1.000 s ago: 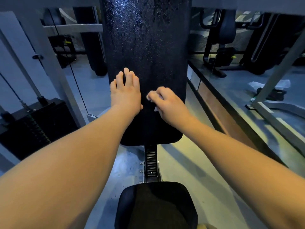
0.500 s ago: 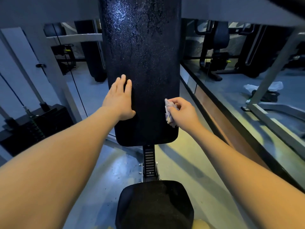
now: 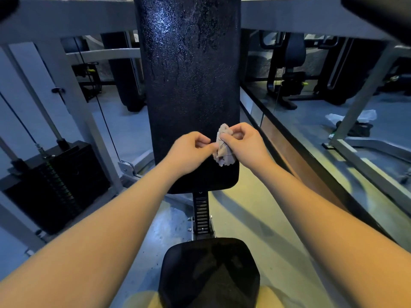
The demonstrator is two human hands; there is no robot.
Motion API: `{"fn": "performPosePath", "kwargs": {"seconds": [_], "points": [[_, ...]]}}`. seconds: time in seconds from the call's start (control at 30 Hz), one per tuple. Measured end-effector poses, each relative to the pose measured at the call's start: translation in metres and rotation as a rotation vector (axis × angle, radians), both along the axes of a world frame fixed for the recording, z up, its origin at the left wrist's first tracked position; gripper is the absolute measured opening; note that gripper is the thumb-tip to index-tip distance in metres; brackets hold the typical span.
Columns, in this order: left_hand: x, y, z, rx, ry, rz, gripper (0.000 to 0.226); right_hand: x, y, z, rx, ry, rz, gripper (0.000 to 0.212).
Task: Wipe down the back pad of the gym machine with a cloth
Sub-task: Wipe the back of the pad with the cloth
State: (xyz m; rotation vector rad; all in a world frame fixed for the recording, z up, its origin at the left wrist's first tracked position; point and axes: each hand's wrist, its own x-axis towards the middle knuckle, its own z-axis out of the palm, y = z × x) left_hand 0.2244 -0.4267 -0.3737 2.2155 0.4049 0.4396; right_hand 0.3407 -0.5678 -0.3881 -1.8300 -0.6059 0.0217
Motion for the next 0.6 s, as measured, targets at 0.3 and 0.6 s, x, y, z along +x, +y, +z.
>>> {"fn": "performPosePath", "kwargs": {"seconds": [0.3,0.6], "points": [[-0.012,-0.001,-0.012,-0.251,-0.136,0.02,0.014,-0.012,-0.008,0.017,0.019,0.03,0.077,0.033],[-0.016,0.007,-0.005,-0.512,-0.24,0.168,0.025,-0.017,-0.022,0.013,-0.13,0.107,0.23,0.029]]}}
